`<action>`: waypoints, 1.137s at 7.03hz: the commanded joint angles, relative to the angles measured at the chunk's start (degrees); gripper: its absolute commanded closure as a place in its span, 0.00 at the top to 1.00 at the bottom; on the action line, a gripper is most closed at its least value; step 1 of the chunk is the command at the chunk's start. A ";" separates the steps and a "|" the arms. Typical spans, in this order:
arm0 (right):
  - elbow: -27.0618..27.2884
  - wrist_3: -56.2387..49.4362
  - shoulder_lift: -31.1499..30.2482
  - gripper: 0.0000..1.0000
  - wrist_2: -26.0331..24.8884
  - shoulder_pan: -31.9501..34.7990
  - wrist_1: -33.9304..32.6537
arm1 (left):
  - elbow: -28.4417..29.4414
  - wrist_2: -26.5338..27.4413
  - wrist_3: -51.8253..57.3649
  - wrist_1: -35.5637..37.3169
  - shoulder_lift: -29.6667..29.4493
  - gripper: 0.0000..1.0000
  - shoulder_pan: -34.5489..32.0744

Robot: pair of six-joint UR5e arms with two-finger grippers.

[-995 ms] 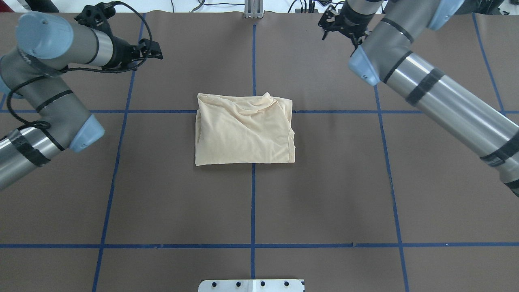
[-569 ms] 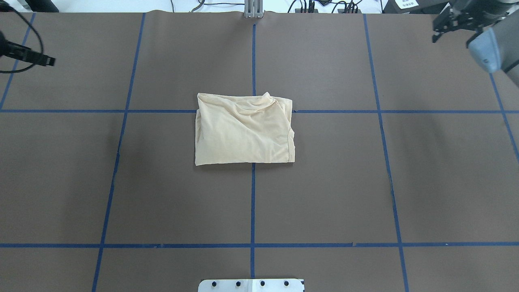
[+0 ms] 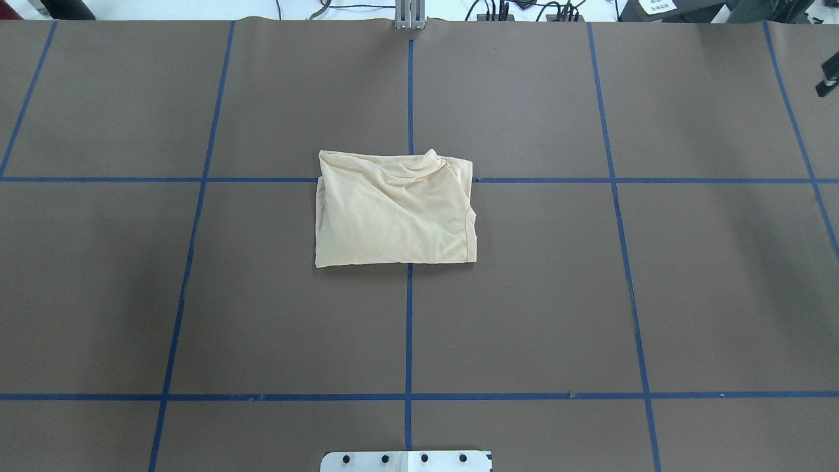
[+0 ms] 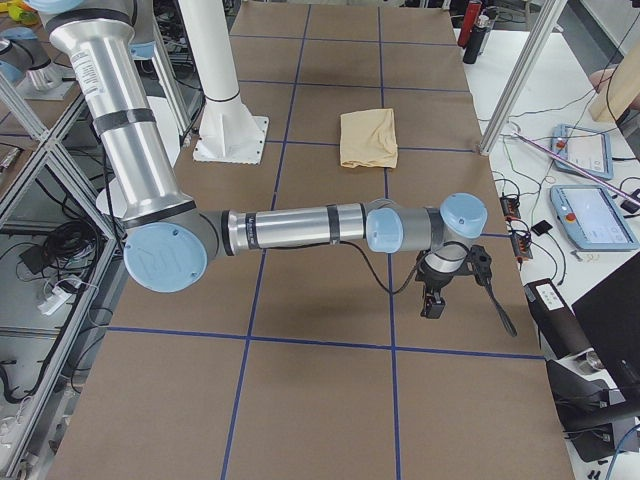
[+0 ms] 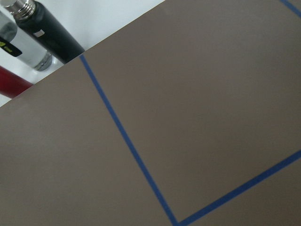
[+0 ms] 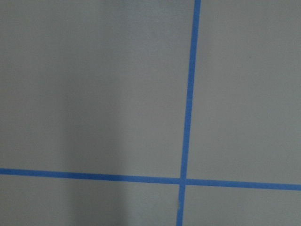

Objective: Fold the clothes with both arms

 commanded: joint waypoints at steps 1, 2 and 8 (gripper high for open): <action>2.00 -3.43 -3.35 1.00 0.94 2.02 -0.30 | -0.16 -4.41 7.54 4.71 2.96 0.99 -4.03; 5.14 -3.52 -5.88 1.00 0.94 1.93 0.13 | -1.90 -4.51 7.63 4.71 3.50 0.99 -4.64; 13.26 -6.41 -15.21 1.00 0.32 1.84 0.05 | -9.74 -4.51 -7.72 5.06 6.76 0.99 -4.47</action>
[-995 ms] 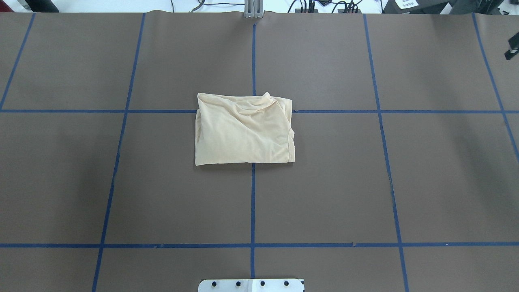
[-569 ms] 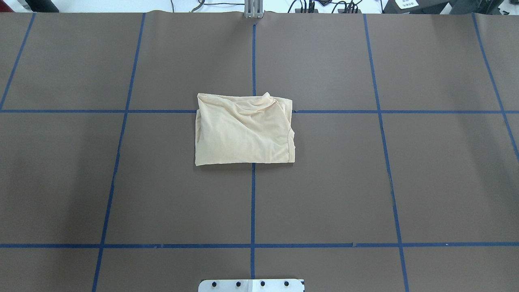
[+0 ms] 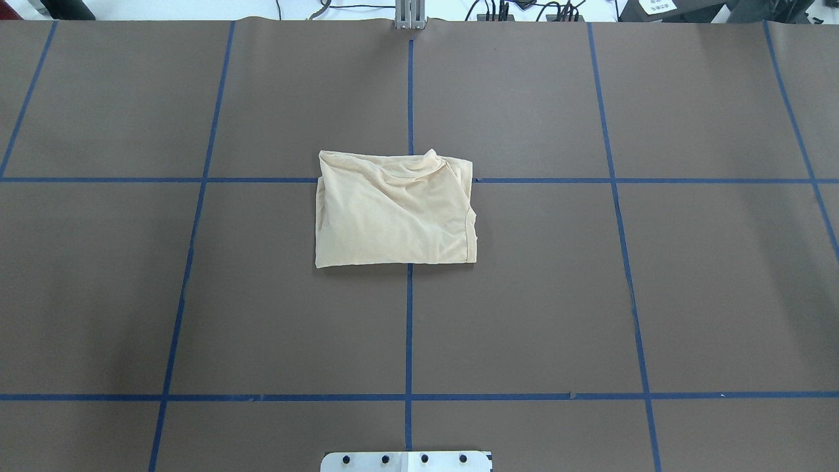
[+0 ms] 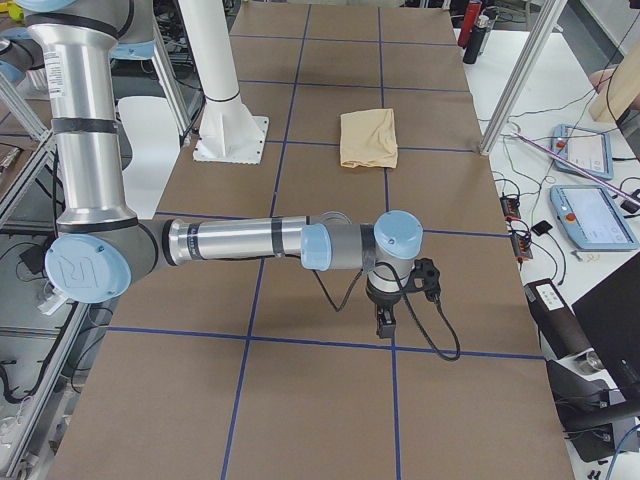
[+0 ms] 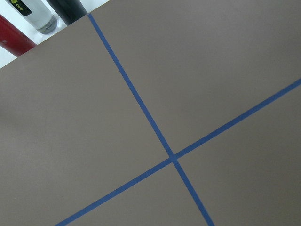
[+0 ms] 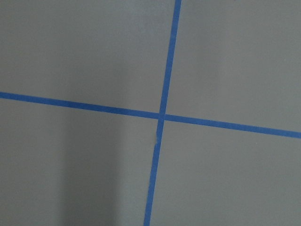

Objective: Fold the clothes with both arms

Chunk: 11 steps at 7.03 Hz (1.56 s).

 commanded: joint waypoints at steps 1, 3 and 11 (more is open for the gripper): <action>0.25 -0.94 -1.02 1.00 0.83 -0.04 -0.19 | -0.19 -0.09 -4.97 -0.15 -0.26 0.99 0.30; 0.95 -0.94 -0.84 1.00 1.53 -0.04 -0.10 | -0.19 -0.01 -4.18 -1.02 0.53 0.99 0.22; 5.61 -1.11 -2.60 1.00 0.48 -4.08 0.60 | -0.27 -1.76 -4.36 -0.85 0.45 0.99 0.30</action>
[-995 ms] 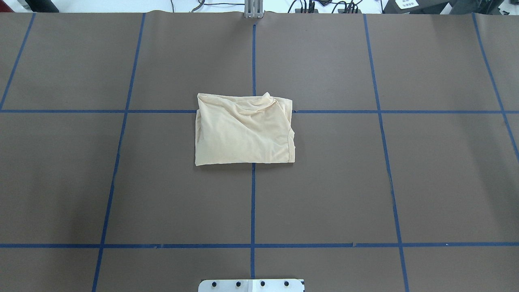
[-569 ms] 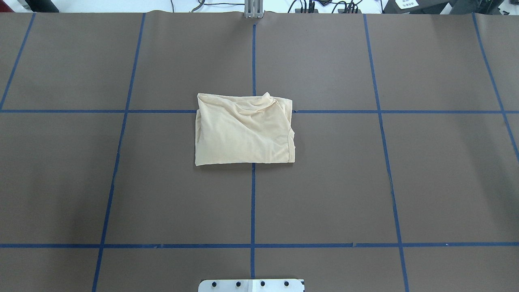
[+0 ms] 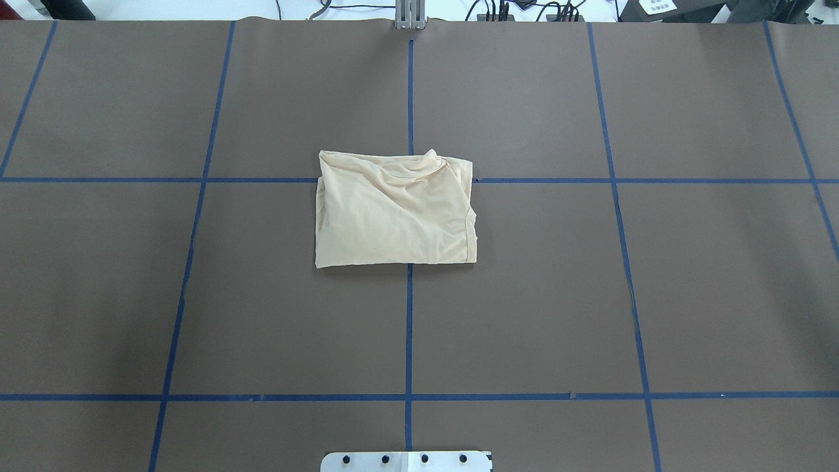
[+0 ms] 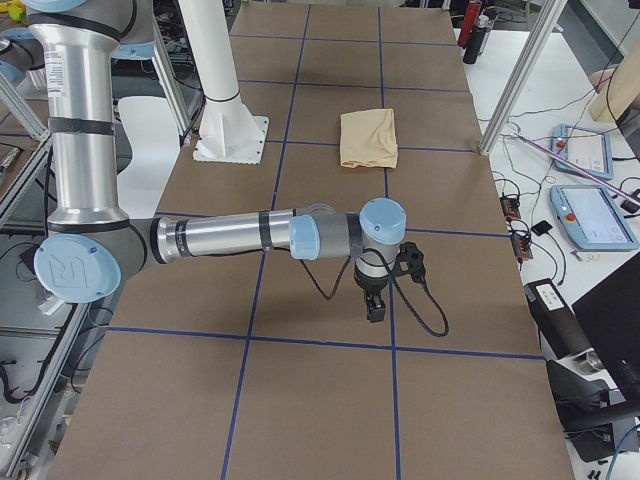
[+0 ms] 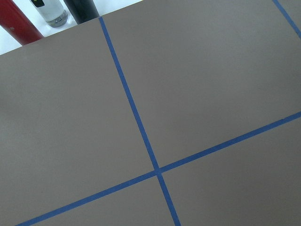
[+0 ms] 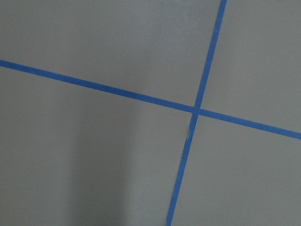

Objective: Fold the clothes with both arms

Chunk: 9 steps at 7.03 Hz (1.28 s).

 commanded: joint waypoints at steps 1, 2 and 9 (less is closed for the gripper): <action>-0.34 0.16 0.62 1.00 0.37 -0.72 -0.14 | -0.06 -0.11 0.15 0.02 0.09 0.99 0.00; -0.26 0.34 1.23 1.00 0.46 -1.68 -0.49 | 1.42 -0.11 0.15 -0.15 0.09 0.99 0.00; 0.18 0.78 1.15 1.00 0.46 -2.66 -0.49 | 1.35 -0.11 -0.29 -0.59 -0.43 0.99 0.09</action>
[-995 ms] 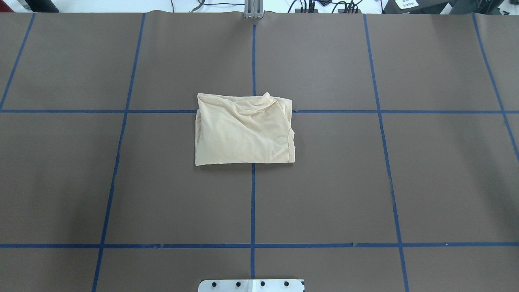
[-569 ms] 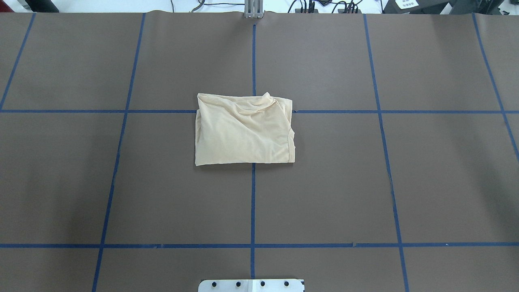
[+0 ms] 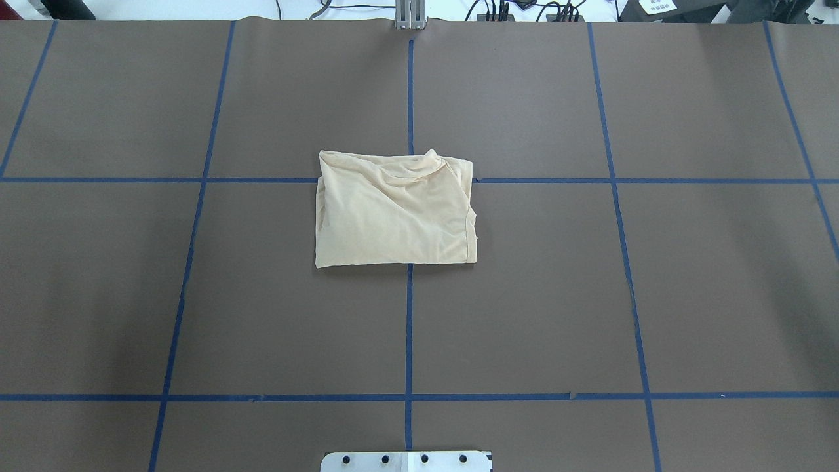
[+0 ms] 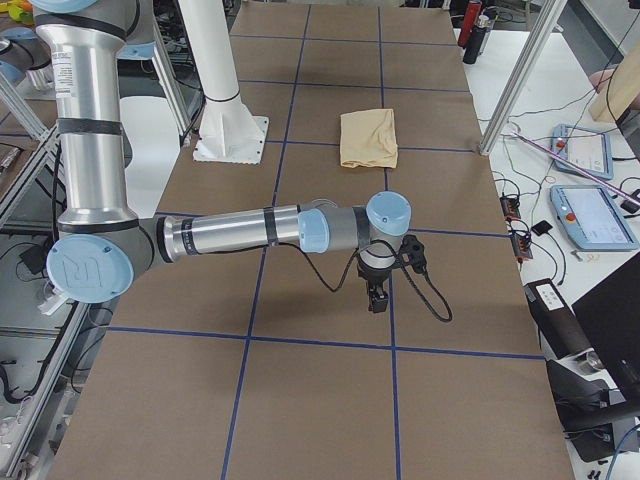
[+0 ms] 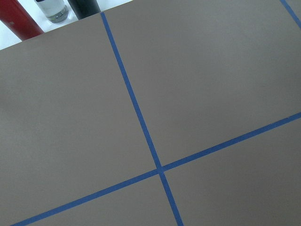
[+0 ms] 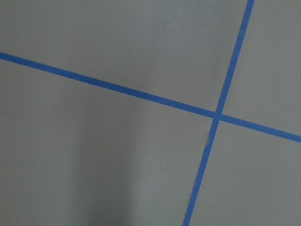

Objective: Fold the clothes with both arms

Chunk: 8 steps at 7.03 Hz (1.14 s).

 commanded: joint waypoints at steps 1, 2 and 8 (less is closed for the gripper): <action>0.17 0.05 -0.03 1.00 0.06 -0.01 0.01 | -0.02 -0.04 -0.04 -0.01 -0.09 0.99 0.00; -0.18 0.05 -0.03 1.00 -0.02 -0.01 0.10 | 0.24 0.05 -0.04 -0.01 -0.09 0.99 0.00; -2.03 -0.04 -0.03 1.00 -0.73 -0.27 0.45 | 0.33 0.22 -0.13 -0.01 -0.09 0.99 0.18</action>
